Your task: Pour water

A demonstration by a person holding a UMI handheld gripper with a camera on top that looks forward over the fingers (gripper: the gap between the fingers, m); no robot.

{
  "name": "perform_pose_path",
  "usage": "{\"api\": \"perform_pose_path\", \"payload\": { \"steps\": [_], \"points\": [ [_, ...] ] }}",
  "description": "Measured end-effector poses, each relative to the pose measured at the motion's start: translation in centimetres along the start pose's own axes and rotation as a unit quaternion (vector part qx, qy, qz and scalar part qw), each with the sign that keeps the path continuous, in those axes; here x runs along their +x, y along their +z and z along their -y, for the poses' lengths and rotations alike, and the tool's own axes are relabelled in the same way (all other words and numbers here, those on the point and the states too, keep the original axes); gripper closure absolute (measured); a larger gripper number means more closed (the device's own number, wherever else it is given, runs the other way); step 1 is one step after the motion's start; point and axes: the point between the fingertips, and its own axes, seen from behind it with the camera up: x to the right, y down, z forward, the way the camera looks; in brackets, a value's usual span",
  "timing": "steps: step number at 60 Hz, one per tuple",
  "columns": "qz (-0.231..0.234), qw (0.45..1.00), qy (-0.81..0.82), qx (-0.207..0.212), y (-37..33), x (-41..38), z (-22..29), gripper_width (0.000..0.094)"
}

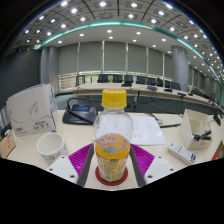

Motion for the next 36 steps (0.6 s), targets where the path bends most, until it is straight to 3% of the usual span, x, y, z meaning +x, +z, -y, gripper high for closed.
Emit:
{"api": "perform_pose_path", "payload": {
  "steps": [2, 5, 36],
  "points": [
    [0.004, 1.0, -0.006, -0.008, -0.5, -0.2, 0.1, 0.006],
    [-0.008, 1.0, -0.016, -0.018, -1.6, 0.3, 0.4, 0.0096],
    [-0.064, 0.996, 0.004, -0.063, -26.5, -6.7, 6.9, 0.0077]
  ]
}}
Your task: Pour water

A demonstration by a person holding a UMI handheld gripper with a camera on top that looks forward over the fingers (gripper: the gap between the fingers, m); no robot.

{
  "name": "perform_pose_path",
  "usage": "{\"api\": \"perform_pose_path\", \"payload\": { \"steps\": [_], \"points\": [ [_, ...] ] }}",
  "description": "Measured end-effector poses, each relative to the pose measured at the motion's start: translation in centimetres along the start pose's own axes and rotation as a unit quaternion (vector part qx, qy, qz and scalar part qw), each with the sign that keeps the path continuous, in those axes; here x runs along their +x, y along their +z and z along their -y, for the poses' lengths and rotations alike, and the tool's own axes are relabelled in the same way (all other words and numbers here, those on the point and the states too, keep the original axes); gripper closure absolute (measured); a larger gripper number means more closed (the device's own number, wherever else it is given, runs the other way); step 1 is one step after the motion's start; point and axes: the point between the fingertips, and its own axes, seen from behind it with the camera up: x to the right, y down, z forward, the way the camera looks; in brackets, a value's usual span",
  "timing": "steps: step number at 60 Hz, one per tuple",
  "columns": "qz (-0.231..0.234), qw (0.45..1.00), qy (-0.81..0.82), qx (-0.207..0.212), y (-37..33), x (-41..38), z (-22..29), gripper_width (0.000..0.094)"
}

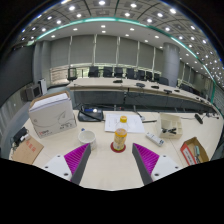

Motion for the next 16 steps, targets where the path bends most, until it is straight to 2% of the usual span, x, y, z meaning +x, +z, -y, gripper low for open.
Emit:
{"api": "perform_pose_path", "payload": {
  "steps": [16],
  "points": [
    [-0.012, 1.0, 0.006, 0.011, -4.1, -0.1, 0.2, 0.0076]
  ]
}}
